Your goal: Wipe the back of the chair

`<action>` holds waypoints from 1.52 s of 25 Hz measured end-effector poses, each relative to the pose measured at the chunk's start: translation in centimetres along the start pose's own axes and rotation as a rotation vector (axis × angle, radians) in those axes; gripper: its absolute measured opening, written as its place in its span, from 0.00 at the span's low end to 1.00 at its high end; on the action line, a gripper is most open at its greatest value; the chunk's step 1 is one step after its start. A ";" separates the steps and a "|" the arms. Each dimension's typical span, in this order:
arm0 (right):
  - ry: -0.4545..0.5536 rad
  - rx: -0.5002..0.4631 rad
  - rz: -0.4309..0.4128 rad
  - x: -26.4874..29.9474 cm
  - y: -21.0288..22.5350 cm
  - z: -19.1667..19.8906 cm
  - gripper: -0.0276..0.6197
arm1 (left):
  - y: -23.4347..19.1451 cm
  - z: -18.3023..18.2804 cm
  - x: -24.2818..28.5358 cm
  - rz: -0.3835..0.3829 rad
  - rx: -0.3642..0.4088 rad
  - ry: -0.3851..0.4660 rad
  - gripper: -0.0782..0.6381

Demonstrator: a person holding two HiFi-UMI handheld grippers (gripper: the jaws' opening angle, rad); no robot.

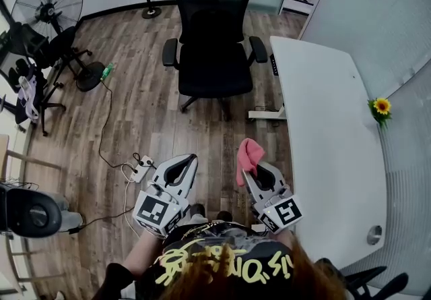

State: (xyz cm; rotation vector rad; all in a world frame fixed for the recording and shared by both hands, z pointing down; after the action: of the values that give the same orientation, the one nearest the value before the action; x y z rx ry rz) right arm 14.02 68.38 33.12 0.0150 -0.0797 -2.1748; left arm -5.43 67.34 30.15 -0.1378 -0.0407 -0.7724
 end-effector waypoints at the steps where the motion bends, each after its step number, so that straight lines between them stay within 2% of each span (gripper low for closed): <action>1: 0.002 -0.001 0.000 0.1 -0.1 0.0 0.14 | -0.1 0.1 -0.1 0.000 0.002 0.000 0.09; 7: -0.002 0.011 -0.001 0.8 -1.0 0.4 0.14 | -0.9 0.1 -0.9 -0.017 0.010 -0.012 0.09; 11: -0.008 0.020 -0.002 1.5 -1.6 0.7 0.14 | -1.4 0.9 -1.7 0.009 0.010 -0.016 0.09; 18: -0.008 0.014 0.001 3.2 -3.0 0.5 0.14 | -3.3 1.1 -2.9 0.004 0.006 -0.006 0.09; 25: 0.001 0.001 0.042 4.5 -4.2 0.4 0.14 | -5.3 1.5 -4.5 0.027 0.001 -0.004 0.09; 31: -0.014 0.017 0.091 4.2 -5.2 1.2 0.14 | -6.2 2.0 -5.1 0.091 -0.035 -0.028 0.09; 38: -0.036 0.021 0.122 4.7 -3.9 1.8 0.14 | -7.1 2.2 -3.6 0.107 -0.042 -0.011 0.09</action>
State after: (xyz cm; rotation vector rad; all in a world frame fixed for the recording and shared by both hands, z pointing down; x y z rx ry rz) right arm 8.03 66.83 34.73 -0.0163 -0.1208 -2.0529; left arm -12.89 65.14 32.78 -0.1824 -0.0272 -0.6655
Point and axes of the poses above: the fingertips, and each gripper's own axes: x forward along the fingers, y to its right, z out of its underside, the point moved 5 cm from there along -x, backward along the fingers, and after that the axes turned 7 degrees about z, right-handed, at the moved point
